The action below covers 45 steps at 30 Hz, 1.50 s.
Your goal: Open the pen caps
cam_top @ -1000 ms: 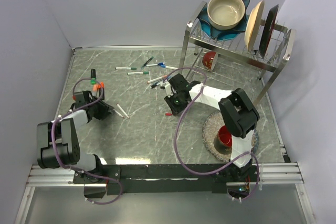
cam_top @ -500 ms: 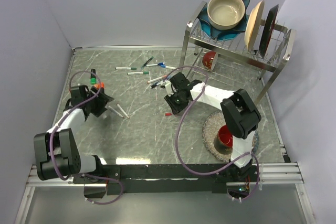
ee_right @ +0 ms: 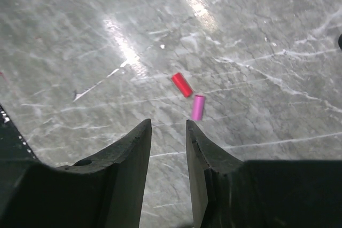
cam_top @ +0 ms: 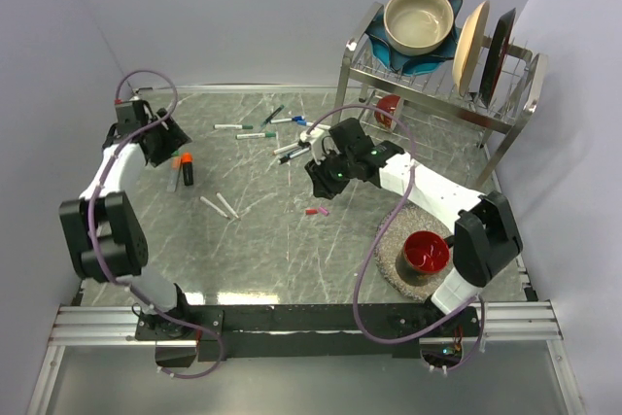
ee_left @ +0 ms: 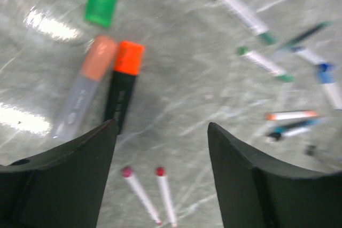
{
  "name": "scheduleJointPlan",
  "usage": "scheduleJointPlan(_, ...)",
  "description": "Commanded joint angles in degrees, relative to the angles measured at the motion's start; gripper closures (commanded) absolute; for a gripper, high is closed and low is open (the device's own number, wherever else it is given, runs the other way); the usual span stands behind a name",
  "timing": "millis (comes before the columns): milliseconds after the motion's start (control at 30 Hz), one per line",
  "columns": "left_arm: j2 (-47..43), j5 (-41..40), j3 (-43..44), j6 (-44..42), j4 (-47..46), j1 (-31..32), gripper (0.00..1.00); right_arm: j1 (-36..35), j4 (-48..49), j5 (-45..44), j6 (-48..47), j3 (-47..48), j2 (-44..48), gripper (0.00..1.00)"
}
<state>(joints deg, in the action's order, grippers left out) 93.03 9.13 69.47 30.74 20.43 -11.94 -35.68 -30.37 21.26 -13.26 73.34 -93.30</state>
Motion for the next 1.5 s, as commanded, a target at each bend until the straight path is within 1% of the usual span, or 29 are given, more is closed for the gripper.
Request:
scheduleJointPlan(0, 4.9, -7.7, 4.1, -5.8, 8.5, 2.6, 0.28, 0.5, 1.4, 3.1, -1.0, -1.1, 2.8, 0.6)
scheduleJointPlan(133, 8.7, -11.4, 6.5, -6.7, 10.6, 5.1, 0.33, 0.5, 1.4, 3.5, -1.0, -1.2, 2.8, 0.6)
scheduleJointPlan(167, 9.3, -13.3, 7.0, -6.9, 11.1, 5.5, 0.33, 0.6, 1.4, 3.5, -1.0, -1.1, 2.7, 0.6)
scheduleJointPlan(400, 14.5, -20.0, 11.4, -8.8, 14.4, 8.4, 0.36, 0.5, 1.4, 4.1, -1.0, -1.2, 2.2, 0.59)
scheduleJointPlan(533, 16.6, -22.6, 13.0, -9.2, 15.4, 9.5, 0.37, 0.6, 1.4, 4.3, -1.0, -1.3, 2.2, 0.59)
scheduleJointPlan(667, 17.7, -22.5, 13.3, -9.7, 15.7, 9.5, 0.39, 1.0, 1.4, 4.7, -0.9, -1.3, 2.2, 0.59)
scheduleJointPlan(1000, 21.0, -20.2, 13.8, -9.9, 15.7, 9.5, 0.48, 1.5, 1.3, 5.3, -0.9, -1.4, 2.6, 0.59)
scheduleJointPlan(1033, 21.3, -20.2, 13.8, -9.9, 15.7, 9.4, 0.5, 1.6, 1.4, 5.4, -0.9, -1.4, 2.5, 0.59)
scheduleJointPlan(1100, 21.8, -19.9, 13.7, -9.8, 15.5, 9.4, 0.51, 1.5, 1.4, 5.5, -0.9, -1.4, 2.7, 0.59)
scheduleJointPlan(1300, 22.8, -19.5, 13.6, -9.6, 15.1, 9.4, 0.6, 1.8, 1.4, 6.1, -0.9, -1.5, 3.2, 0.59)
scheduleJointPlan(1400, 22.5, -18.4, 13.3, -9.5, 14.6, 9.4, 0.69, 1.8, 1.4, 6.4, -1.0, -1.5, 3.3, 0.59)
scheduleJointPlan(1433, 22.1, -17.6, 13.2, -9.4, 13.9, 9.5, 0.76, 1.9, 1.4, 6.4, -1.0, -1.6, 3.4, 0.59)
scheduleJointPlan(1467, 21.1, -17.0, 13.1, -9.2, 13.6, 9.6, 0.8, 1.8, 1.5, 6.7, -1.0, -1.6, 3.5, 0.59)
